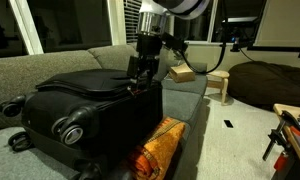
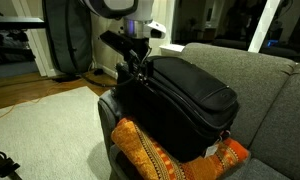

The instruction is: Open the zipper of the suitcase.

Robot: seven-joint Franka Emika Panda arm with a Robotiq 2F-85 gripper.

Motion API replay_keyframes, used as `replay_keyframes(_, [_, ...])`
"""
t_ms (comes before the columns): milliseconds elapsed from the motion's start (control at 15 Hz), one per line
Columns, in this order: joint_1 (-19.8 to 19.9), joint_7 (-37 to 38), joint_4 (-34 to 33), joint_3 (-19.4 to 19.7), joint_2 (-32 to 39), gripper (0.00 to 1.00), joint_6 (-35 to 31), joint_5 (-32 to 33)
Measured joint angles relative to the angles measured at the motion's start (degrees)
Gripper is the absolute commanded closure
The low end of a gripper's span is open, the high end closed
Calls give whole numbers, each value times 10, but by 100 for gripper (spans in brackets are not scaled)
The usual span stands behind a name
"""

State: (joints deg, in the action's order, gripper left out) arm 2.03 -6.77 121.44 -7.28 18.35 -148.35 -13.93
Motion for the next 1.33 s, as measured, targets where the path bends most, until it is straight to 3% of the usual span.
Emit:
replay_keyframes(333, [-15,0,0,-2,4,0,-1,1])
replay_keyframes(400, [-19,0,0,-2,4,7,-2,2])
replay_keyframes(467, [-23,0,0,-2,4,26,-2,3])
replay_keyframes(800, [-36,1,0,-2,4,61,-9,24])
replay_keyframes(867, [-37,1,0,-1,5,56,-11,32])
replay_keyframes(1000, [-38,2,0,3,5,56,-16,53])
replay_keyframes(1067, [-40,4,0,6,6,49,-19,66])
replay_keyframes(1133, [-42,7,0,10,6,32,-22,79])
replay_keyframes(1333, [-44,11,-3,16,11,17,-25,107])
